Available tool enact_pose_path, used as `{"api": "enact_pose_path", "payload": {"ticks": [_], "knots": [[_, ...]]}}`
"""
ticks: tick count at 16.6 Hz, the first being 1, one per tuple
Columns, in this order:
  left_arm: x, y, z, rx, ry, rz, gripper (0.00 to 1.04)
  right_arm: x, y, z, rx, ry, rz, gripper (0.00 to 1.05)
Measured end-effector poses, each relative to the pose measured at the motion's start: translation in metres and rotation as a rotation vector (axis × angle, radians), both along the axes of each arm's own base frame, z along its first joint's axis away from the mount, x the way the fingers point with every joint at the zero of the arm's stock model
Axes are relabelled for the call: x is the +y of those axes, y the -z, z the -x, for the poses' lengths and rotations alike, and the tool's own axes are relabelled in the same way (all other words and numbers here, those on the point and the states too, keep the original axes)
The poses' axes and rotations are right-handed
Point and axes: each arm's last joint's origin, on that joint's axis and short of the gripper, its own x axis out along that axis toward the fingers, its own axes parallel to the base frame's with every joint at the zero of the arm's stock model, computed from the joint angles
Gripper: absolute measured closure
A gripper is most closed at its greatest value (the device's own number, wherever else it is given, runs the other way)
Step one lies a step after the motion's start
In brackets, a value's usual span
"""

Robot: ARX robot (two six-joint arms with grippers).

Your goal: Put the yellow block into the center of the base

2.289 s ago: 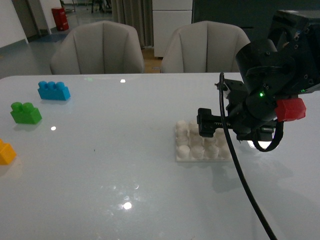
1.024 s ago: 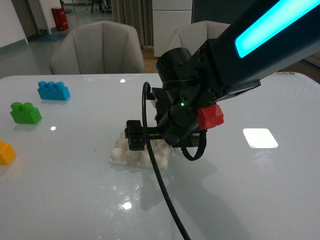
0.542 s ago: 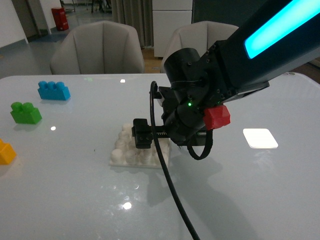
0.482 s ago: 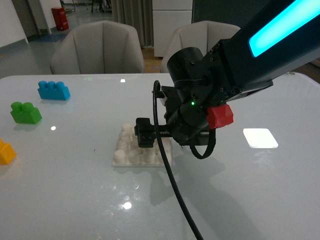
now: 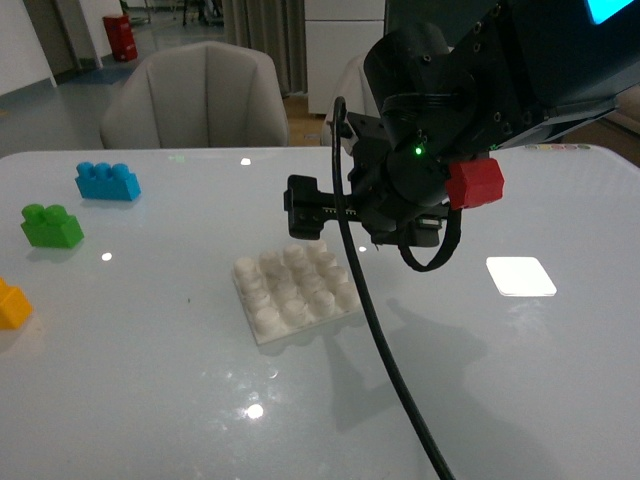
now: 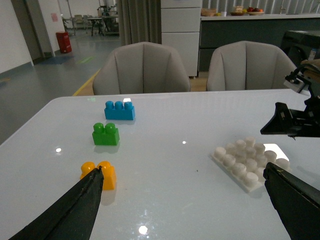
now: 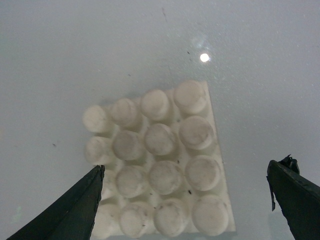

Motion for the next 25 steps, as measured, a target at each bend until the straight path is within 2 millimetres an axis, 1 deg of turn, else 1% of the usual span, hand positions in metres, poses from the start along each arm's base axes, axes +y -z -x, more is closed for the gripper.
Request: {"api": "enact_pose_path", "payload": {"ticks": [2, 3, 4, 5, 6, 7, 8, 10, 11, 12, 13, 14, 15, 16, 17, 18, 19, 20, 21, 23, 25], "knots": [[0.0, 0.0, 0.0, 0.0, 0.0, 0.0, 0.07, -0.003, -0.015, 0.006, -0.058, 0.023, -0.062, 0.06], [0.0, 0.0, 0.0, 0.0, 0.0, 0.0, 0.07, -0.01, -0.028, 0.011, -0.102, 0.042, -0.087, 0.06], [0.0, 0.0, 0.0, 0.0, 0.0, 0.0, 0.07, -0.022, -0.045, 0.017, -0.165, 0.072, -0.104, 0.06], [0.0, 0.0, 0.0, 0.0, 0.0, 0.0, 0.07, -0.041, -0.069, 0.026, -0.249, 0.115, -0.127, 0.06], [0.0, 0.0, 0.0, 0.0, 0.0, 0.0, 0.07, -0.06, -0.088, 0.037, -0.325, 0.154, -0.139, 0.06], [0.0, 0.0, 0.0, 0.0, 0.0, 0.0, 0.07, -0.077, -0.103, 0.051, -0.389, 0.186, -0.149, 0.06], [0.0, 0.0, 0.0, 0.0, 0.0, 0.0, 0.07, -0.094, -0.113, 0.068, -0.432, 0.211, -0.158, 0.06], [0.0, 0.0, 0.0, 0.0, 0.0, 0.0, 0.07, -0.122, -0.128, 0.108, -0.497, 0.259, -0.181, 0.06], [0.0, 0.0, 0.0, 0.0, 0.0, 0.0, 0.07, -0.133, -0.137, 0.129, -0.669, 0.334, -0.14, 0.13], [0.0, 0.0, 0.0, 0.0, 0.0, 0.0, 0.07, -0.151, -0.144, 0.159, -0.816, 0.433, -0.033, 0.26], [0.0, 0.0, 0.0, 0.0, 0.0, 0.0, 0.07, -0.168, -0.143, 0.188, -0.858, 0.451, 0.058, 0.37], [0.0, 0.0, 0.0, 0.0, 0.0, 0.0, 0.07, -0.183, -0.134, 0.22, -0.855, 0.465, 0.122, 0.5], [0.0, 0.0, 0.0, 0.0, 0.0, 0.0, 0.07, -0.194, -0.12, 0.245, -0.831, 0.448, 0.145, 0.63], [0.0, 0.0, 0.0, 0.0, 0.0, 0.0, 0.07, -0.197, -0.108, 0.265, -0.828, 0.442, 0.156, 0.74], [0.0, 0.0, 0.0, 0.001, 0.0, 0.0, 0.07, -0.197, -0.101, 0.28, -0.856, 0.436, 0.153, 0.87], [0.0, 0.0, 0.0, 0.0, 0.0, 0.0, 0.07, -0.197, -0.101, 0.287, -0.888, 0.43, 0.149, 1.0], [0.0, 0.0, 0.0, 0.0, 0.0, 0.0, 0.07, -0.197, -0.095, 0.292, -0.886, 0.428, 0.156, 1.03], [0.0, 0.0, 0.0, 0.0, 0.0, 0.0, 0.07, -0.197, -0.084, 0.298, -0.864, 0.426, 0.16, 1.03], [0.0, 0.0, 0.0, 0.0, 0.0, 0.0, 0.07, -0.197, -0.078, 0.303, -0.858, 0.425, 0.162, 1.03], [0.0, 0.0, 0.0, 0.0, 0.0, 0.0, 0.07, -0.197, -0.074, 0.312, -0.877, 0.427, 0.158, 1.03], [0.0, 0.0, 0.0, 0.0, 0.0, 0.0, 0.07, -0.197, -0.066, 0.32, -0.866, 0.426, 0.16, 1.03]]}}
